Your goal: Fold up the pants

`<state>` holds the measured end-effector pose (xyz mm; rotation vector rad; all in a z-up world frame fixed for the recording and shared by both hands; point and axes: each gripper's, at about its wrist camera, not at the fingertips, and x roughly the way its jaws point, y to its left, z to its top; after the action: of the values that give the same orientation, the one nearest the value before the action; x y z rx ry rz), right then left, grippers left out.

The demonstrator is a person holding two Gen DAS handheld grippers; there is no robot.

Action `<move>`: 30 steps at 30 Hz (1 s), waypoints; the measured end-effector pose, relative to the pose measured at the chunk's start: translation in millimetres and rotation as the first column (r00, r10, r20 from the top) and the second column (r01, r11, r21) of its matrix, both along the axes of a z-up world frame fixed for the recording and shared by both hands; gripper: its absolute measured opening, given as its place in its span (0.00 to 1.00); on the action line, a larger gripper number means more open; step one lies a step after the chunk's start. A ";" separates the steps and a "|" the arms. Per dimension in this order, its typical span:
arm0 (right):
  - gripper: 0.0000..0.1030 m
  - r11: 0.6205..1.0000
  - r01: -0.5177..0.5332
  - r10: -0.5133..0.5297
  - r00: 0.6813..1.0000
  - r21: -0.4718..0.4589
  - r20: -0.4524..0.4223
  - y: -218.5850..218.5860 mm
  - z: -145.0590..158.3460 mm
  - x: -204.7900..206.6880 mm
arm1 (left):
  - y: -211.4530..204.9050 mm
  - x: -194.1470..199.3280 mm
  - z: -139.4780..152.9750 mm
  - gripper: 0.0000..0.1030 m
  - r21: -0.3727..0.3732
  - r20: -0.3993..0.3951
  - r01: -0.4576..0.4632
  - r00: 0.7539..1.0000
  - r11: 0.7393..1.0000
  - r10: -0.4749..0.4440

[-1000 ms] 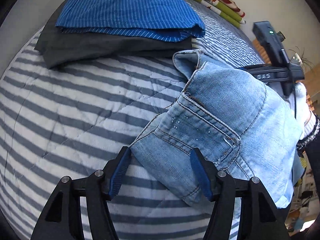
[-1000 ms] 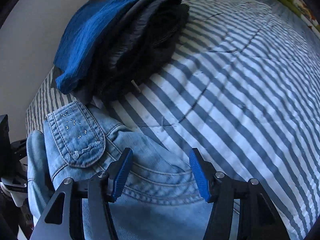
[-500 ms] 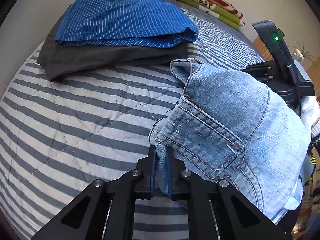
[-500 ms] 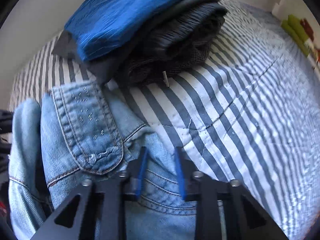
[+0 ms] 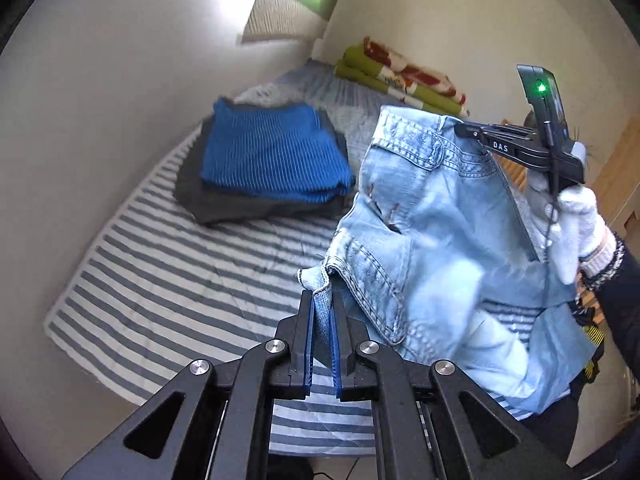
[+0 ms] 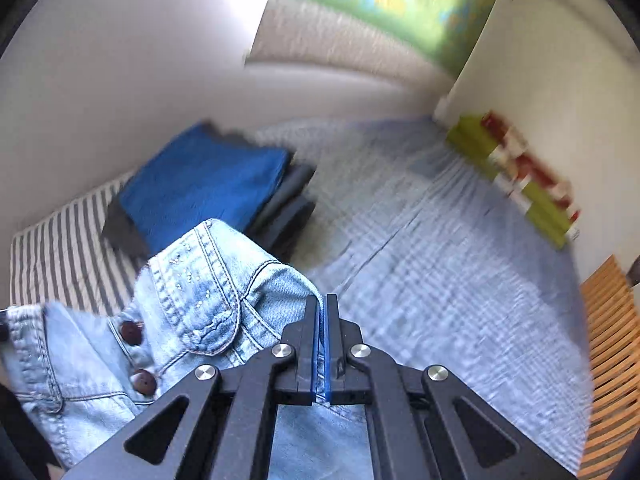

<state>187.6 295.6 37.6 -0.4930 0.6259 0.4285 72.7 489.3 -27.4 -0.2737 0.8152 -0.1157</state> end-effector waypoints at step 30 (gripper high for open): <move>0.38 0.950 0.313 -0.302 0.914 -0.004 -0.272 -225.2 -14.0 -75.0 | 22.6 27.4 -24.7 0.20 0.090 -0.151 -0.005 0.988 0.996 0.019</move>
<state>112.6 70.5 23.6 -0.2911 0.9416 0.2077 100.0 511.9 -52.1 -0.2044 0.9675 -0.0467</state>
